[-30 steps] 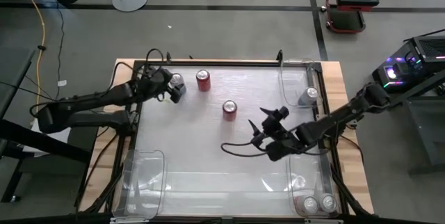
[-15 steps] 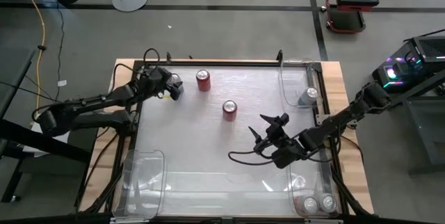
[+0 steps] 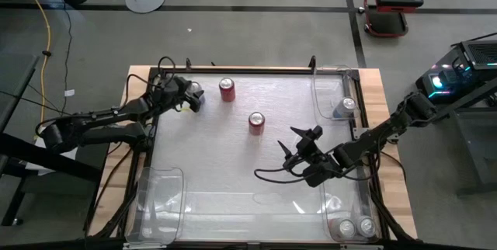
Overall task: Sort soda cans
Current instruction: Put the blue-white soda can into the top transparent bin
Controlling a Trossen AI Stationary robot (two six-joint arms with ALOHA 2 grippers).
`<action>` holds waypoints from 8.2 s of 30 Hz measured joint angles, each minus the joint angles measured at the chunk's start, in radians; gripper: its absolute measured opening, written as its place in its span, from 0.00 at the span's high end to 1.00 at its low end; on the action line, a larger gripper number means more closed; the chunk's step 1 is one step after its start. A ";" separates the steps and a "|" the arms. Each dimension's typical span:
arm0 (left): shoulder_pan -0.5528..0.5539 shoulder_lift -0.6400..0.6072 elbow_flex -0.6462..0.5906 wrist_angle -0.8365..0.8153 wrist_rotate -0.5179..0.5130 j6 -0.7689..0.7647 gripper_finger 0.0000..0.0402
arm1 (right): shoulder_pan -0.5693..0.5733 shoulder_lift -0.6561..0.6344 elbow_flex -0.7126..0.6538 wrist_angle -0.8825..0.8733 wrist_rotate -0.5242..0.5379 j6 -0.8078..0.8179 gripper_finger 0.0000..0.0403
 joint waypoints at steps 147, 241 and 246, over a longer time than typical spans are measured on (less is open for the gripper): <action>-0.558 1.089 0.973 0.211 0.448 0.030 0.17 | 0.304 -0.082 0.234 -0.820 -0.071 0.563 0.25; -0.962 0.255 0.805 -0.946 -0.799 -0.145 0.17 | -0.933 -0.278 0.135 -1.080 -0.838 0.221 0.29; -0.962 0.255 0.805 -0.946 -0.799 -0.146 0.17 | -0.982 -0.278 0.075 -1.006 -0.878 0.221 0.29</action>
